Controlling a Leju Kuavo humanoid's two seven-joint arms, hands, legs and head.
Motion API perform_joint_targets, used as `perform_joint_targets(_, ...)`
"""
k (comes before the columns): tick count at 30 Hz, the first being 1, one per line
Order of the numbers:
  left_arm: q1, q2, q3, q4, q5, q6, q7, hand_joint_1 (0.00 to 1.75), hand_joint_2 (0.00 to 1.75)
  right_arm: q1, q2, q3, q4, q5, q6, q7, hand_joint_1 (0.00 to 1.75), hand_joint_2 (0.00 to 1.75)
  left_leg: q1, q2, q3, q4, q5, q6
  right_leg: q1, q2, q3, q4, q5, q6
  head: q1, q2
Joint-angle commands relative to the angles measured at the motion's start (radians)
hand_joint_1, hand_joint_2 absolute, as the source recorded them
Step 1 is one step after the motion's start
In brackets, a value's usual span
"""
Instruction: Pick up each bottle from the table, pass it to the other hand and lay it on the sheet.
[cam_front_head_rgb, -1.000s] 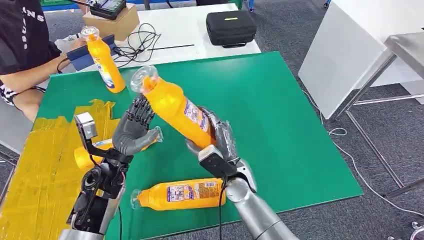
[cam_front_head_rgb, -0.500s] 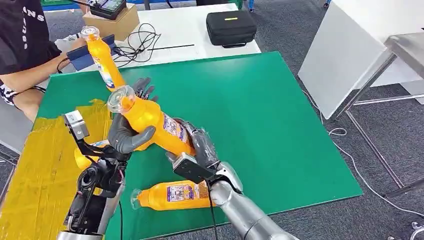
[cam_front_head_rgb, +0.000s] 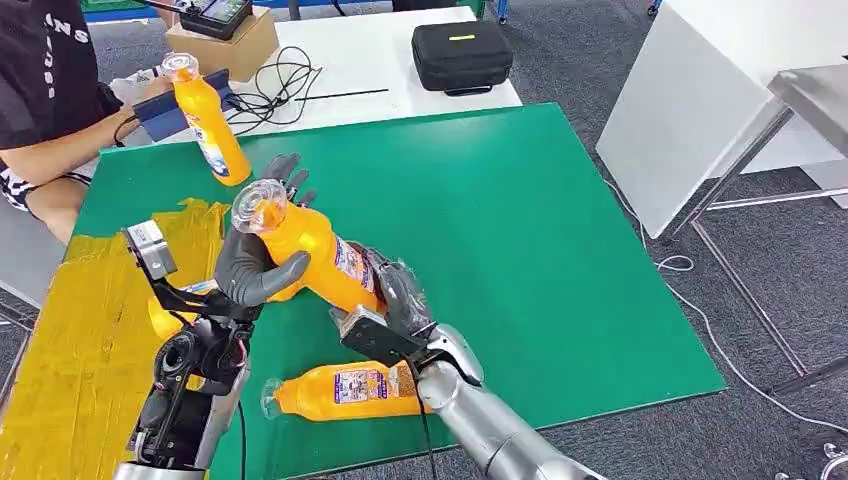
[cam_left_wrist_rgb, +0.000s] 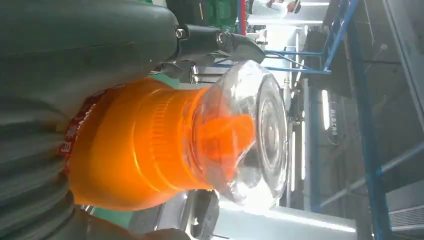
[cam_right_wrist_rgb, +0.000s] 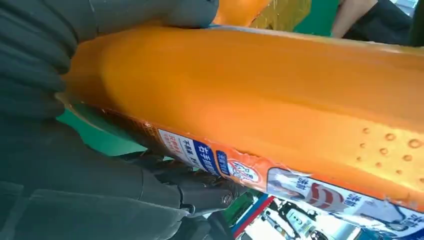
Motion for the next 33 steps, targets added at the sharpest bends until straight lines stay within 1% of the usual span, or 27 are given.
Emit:
perform_joint_targets(1,-0.072,0.018,-0.049,0.080,0.013,0.008,0.000,0.02,1.75,-0.044,0.006,0.063,0.069,-0.015,-0.027,-0.016,1.75,1.75,0.001,0.000,0.002,0.000,-0.001,-0.001,0.001,-0.001,0.002,0.000,-0.001,-0.001,0.000,0.000)
perform_joint_targets(2,-0.072,0.018,-0.047,0.083,0.017,0.008,-0.003,0.19,1.75,-0.041,0.004,0.064,0.059,-0.016,-0.028,-0.015,1.75,1.75,0.002,0.001,0.003,0.001,-0.002,-0.003,0.002,-0.001,0.004,0.000,-0.002,-0.002,0.000,0.000)
perform_joint_targets(3,-0.076,0.019,-0.045,0.091,0.024,0.006,-0.006,1.34,1.75,-0.034,-0.003,0.065,0.037,-0.017,-0.029,-0.012,1.75,1.75,0.001,0.000,0.002,0.000,-0.001,-0.002,0.001,-0.001,0.003,0.000,-0.001,-0.001,0.000,0.000)
perform_joint_targets(4,-0.079,0.020,-0.045,0.097,0.028,0.006,-0.009,1.57,1.75,-0.028,-0.011,0.065,0.015,-0.017,-0.032,-0.009,1.75,1.75,0.002,0.001,0.004,0.001,-0.003,-0.003,0.002,-0.001,0.005,0.000,-0.002,-0.002,0.000,0.000)
perform_joint_targets(5,-0.081,0.021,-0.045,0.100,0.028,0.007,-0.010,1.69,1.75,-0.025,-0.014,0.066,0.005,-0.018,-0.031,-0.008,1.75,1.75,0.001,0.000,0.003,0.000,-0.002,-0.002,0.001,-0.001,0.003,0.000,-0.002,-0.002,0.000,0.000)
perform_joint_targets(6,-0.082,0.022,-0.044,0.102,0.028,0.008,-0.010,1.75,1.75,-0.022,-0.018,0.066,-0.004,-0.019,-0.029,-0.008,1.75,1.75,0.001,0.000,0.002,0.001,-0.001,-0.002,0.001,-0.002,0.003,0.000,-0.002,-0.001,0.000,0.000)
perform_joint_targets(8,-0.074,0.027,-0.035,0.098,0.031,0.015,-0.014,1.75,1.75,-0.018,-0.024,0.071,-0.028,-0.021,-0.017,-0.008,1.75,1.75,0.001,0.000,0.003,0.001,-0.002,-0.002,0.002,-0.002,0.004,0.000,-0.002,-0.002,0.000,0.000)
perform_joint_targets(17,-0.055,0.017,-0.014,0.073,0.027,0.019,-0.010,1.75,1.75,-0.026,-0.020,0.069,-0.009,-0.038,-0.032,-0.020,1.75,1.75,0.001,0.001,0.003,0.000,-0.002,-0.002,0.002,0.000,0.003,0.000,-0.002,-0.002,0.000,0.000)
perform_joint_targets(18,-0.055,0.016,-0.012,0.074,0.025,0.019,-0.009,1.69,1.75,-0.026,-0.020,0.069,-0.009,-0.041,-0.033,-0.021,1.75,1.75,0.001,0.001,0.002,0.000,-0.001,-0.002,0.001,0.000,0.003,0.000,-0.001,-0.001,0.000,0.000)
perform_joint_targets(19,-0.056,0.015,-0.009,0.077,0.023,0.020,-0.008,1.59,1.75,-0.026,-0.020,0.069,-0.009,-0.046,-0.035,-0.023,1.75,1.75,0.002,0.002,0.004,0.001,-0.003,-0.003,0.002,0.000,0.005,0.000,-0.002,-0.002,0.000,0.000)
perform_joint_targets(20,-0.056,0.015,-0.007,0.078,0.022,0.021,-0.008,1.59,1.75,-0.026,-0.019,0.069,-0.010,-0.047,-0.036,-0.023,1.75,1.75,0.001,0.001,0.003,0.000,-0.002,-0.002,0.002,0.000,0.003,0.000,-0.002,-0.002,0.000,0.000)
perform_joint_targets(21,-0.056,0.015,-0.006,0.079,0.022,0.021,-0.007,1.62,1.75,-0.026,-0.019,0.069,-0.011,-0.048,-0.036,-0.024,1.75,1.75,0.001,0.001,0.002,0.000,-0.001,-0.002,0.001,-0.001,0.003,0.000,-0.001,-0.001,0.000,0.000)
perform_joint_targets(22,-0.055,0.015,-0.004,0.081,0.022,0.021,-0.007,1.73,1.75,-0.026,-0.019,0.069,-0.012,-0.050,-0.037,-0.024,1.75,1.75,0.002,0.001,0.004,0.001,-0.003,-0.003,0.002,0.000,0.005,0.000,-0.002,-0.002,0.000,0.000)
perform_joint_targets(23,-0.055,0.014,-0.001,0.083,0.021,0.022,-0.008,1.75,1.75,-0.027,-0.019,0.068,-0.012,-0.053,-0.038,-0.024,1.75,1.75,0.001,0.001,0.003,0.000,-0.002,-0.002,0.001,0.000,0.003,0.000,-0.002,-0.002,0.000,0.000)
perform_joint_targets(27,-0.049,0.014,0.009,0.077,0.021,0.022,-0.012,1.75,1.75,-0.027,-0.019,0.064,-0.016,-0.059,-0.038,-0.026,1.75,1.75,0.001,0.001,0.002,0.000,-0.002,-0.002,0.001,0.000,0.003,0.000,-0.001,-0.001,0.000,0.000)
perform_joint_targets(28,-0.047,0.015,0.011,0.076,0.021,0.021,-0.013,1.75,1.75,-0.027,-0.019,0.062,-0.016,-0.061,-0.040,-0.026,1.75,1.75,0.002,0.002,0.004,0.001,-0.003,-0.003,0.002,0.001,0.005,0.000,-0.002,-0.002,0.000,0.000)
perform_joint_targets(30,-0.043,0.017,0.015,0.076,0.022,0.019,-0.016,1.75,1.75,-0.023,-0.018,0.059,-0.018,-0.064,-0.044,-0.028,1.75,1.75,0.001,0.002,0.003,0.000,-0.002,-0.002,0.001,0.000,0.003,0.000,-0.001,-0.002,0.000,0.000)
perform_joint_targets(31,-0.041,0.019,0.019,0.077,0.026,0.016,-0.020,1.75,1.75,-0.023,-0.018,0.058,-0.017,-0.066,-0.045,-0.031,1.75,1.75,0.002,0.003,0.005,0.001,-0.003,-0.003,0.002,0.001,0.005,0.000,-0.002,-0.002,0.000,0.000)
perform_joint_targets(33,-0.039,0.021,0.024,0.079,0.032,0.009,-0.025,1.75,1.75,-0.029,-0.017,0.056,-0.013,-0.071,-0.045,-0.037,1.75,1.75,0.001,0.002,0.002,0.000,-0.002,-0.002,0.001,0.001,0.003,0.000,-0.001,-0.001,0.000,0.000)
